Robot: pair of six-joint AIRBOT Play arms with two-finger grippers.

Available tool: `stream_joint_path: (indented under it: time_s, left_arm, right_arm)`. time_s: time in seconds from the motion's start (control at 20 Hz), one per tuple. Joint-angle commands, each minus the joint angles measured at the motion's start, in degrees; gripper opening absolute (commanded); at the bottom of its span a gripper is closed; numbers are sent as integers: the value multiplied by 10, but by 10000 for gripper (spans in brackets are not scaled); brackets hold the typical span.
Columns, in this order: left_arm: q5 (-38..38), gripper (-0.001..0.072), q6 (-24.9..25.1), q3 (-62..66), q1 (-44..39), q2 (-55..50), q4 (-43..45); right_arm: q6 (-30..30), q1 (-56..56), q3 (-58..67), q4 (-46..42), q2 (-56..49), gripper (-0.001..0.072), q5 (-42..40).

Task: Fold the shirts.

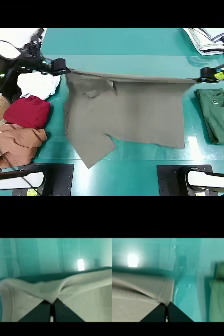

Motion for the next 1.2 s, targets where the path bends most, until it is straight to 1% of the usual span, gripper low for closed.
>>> stream_joint_path:
  time_s: [0.0, 0.15, 0.2, 0.3, 0.4, 0.5, 0.6, 0.75, 0.85, 0.9, 0.95, 1.0, 1.05, 1.1, 1.15]
  left_arm:
    - [67, 23, 11, 68, 0, -90, -17]
    - [66, 24, 14, 122, 0, -110, -7]
    - [48, 23, 35, 128, 0, -110, -1]
    - [-35, 23, 83, 132, 0, -110, 19]
    - [-121, 23, 87, 125, 0, -110, 58]
    - [-155, 23, 84, 103, 0, -110, 94]
    - [-157, 23, 75, 69, 0, -110, 108]
    - [-136, 23, 71, 10, 0, -110, 107]
    - [-133, 24, 60, -21, 0, -110, 108]
    - [-135, 25, 46, -29, 0, -110, 108]
    - [-136, 26, 44, -30, 0, -110, 108]
    - [-146, 499, 16, -30, 0, -109, 108]
    - [-153, 560, 3, -30, 0, -109, 108]
    - [-166, 494, 1, -30, 2, -106, 108]
    - [-182, 498, 1, -30, 4, -98, 115]
  right_arm:
    - [7, 10, 68, 1, -92, 14, -41]
    - [6, 10, 121, 0, -114, 14, -38]
    - [6, 10, 122, 0, -114, 14, -34]
    - [6, 10, 110, 1, -110, 13, -10]
    - [6, 10, 53, 1, -87, 13, -10]
    - [6, 10, -29, 1, -52, 14, -28]
    - [6, 12, -120, 2, -14, 14, -66]
    - [6, 27, -227, 2, 28, 15, -118]
    - [6, 39, -265, 2, 38, 16, -128]
    - [6, 45, -274, 2, 41, 17, -128]
    - [6, 45, -275, 2, 41, 17, -128]
    - [6, 51, -281, 22, 42, 145, -122]
    - [6, 51, -280, 40, 42, 334, -115]
    - [6, 48, -276, 52, 42, 366, -98]
    - [6, 43, -270, 59, 44, 365, -77]
